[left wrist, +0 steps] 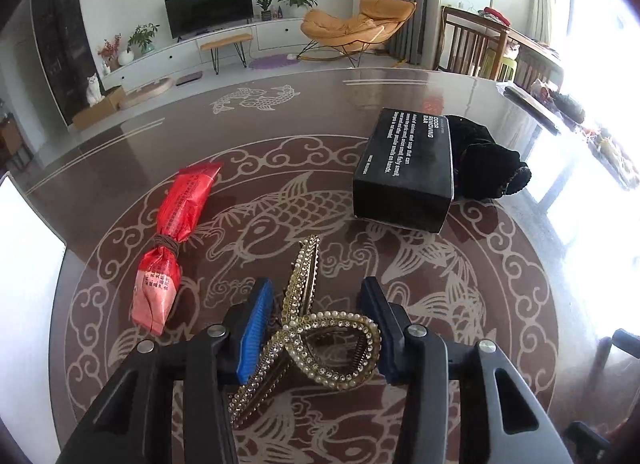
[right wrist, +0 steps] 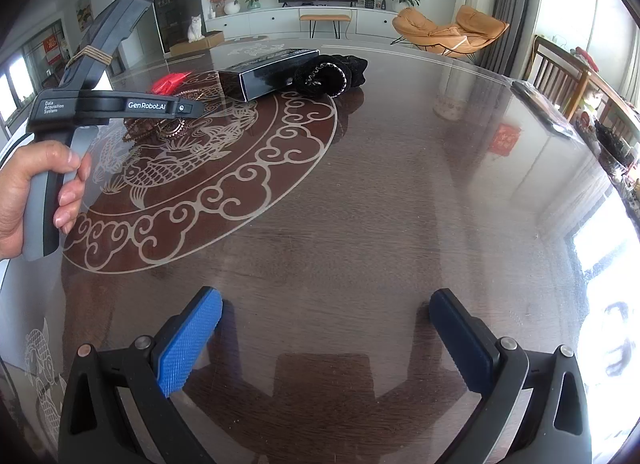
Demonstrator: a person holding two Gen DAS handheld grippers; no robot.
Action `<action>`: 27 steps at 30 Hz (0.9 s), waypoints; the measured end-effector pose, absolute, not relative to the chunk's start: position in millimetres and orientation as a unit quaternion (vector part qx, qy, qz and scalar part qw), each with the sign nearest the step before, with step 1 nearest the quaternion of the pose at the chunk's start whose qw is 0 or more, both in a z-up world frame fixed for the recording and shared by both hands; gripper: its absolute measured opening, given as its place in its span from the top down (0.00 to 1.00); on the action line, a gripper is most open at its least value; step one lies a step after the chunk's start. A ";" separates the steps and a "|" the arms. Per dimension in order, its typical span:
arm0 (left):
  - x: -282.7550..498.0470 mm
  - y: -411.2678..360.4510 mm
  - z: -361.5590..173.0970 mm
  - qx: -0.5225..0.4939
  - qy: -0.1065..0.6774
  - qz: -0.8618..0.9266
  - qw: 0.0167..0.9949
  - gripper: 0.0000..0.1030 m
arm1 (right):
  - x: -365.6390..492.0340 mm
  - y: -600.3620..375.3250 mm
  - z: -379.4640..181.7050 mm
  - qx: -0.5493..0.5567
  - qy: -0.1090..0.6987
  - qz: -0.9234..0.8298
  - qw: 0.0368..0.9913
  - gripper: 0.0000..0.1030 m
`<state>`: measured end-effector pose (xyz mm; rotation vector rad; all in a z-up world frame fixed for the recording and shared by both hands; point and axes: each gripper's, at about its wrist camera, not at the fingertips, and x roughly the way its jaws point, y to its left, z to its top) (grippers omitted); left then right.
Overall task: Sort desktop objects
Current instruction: 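Lift the pearl-studded claw clip off the table with the left tool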
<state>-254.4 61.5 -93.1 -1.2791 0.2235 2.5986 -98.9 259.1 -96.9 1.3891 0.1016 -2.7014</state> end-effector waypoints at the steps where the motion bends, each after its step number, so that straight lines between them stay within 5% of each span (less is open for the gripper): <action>1: -246.4 57.4 -93.1 -0.438 0.073 0.889 0.111 0.55 | -98.9 259.1 -96.9 0.456 0.033 -0.888 0.051 0.00; 17: -97.0 4.9 -97.1 -0.450 0.058 0.888 0.070 0.54 | -99.0 258.9 -96.9 0.456 0.033 -0.888 0.051 0.00; 21: -91.8 -1.7 -98.5 -0.447 0.063 0.890 0.062 0.32 | -99.0 258.9 -97.0 0.456 0.033 -0.888 0.051 0.00; 27: -97.9 -13.5 -100.9 -0.457 0.029 0.888 0.046 0.13 | -99.0 258.9 -97.1 0.456 0.033 -0.888 0.051 0.00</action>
